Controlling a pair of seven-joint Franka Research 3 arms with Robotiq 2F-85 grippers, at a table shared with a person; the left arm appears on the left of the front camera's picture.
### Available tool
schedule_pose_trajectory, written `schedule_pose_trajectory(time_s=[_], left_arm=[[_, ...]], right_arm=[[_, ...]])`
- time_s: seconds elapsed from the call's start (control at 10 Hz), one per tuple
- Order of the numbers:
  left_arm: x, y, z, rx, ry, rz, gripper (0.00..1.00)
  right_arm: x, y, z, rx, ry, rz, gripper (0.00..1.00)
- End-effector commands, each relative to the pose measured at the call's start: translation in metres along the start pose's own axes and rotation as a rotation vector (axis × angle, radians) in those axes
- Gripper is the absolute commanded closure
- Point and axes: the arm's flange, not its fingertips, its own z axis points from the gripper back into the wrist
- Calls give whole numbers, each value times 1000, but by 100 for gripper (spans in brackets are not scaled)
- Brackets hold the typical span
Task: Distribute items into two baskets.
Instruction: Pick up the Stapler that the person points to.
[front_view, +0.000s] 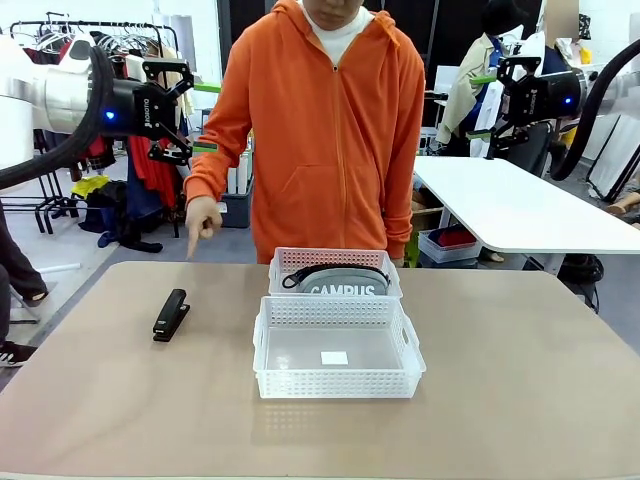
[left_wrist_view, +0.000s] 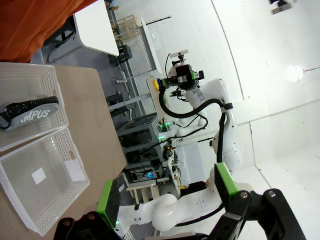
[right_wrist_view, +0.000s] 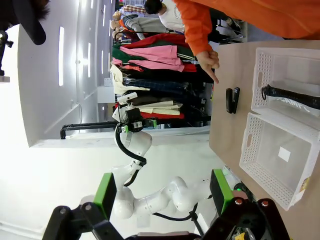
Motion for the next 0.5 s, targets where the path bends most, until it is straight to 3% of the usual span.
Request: schedule_pose_trajectory(time_s=[0.0, 0.4], left_arm=[[-1, -2, 0, -1, 1, -4, 0], [-1, -2, 0, -1, 1, -4, 0]], right_arm=[[0, 3, 0, 12, -4, 0, 0], [0, 3, 0, 12, -4, 0, 0]])
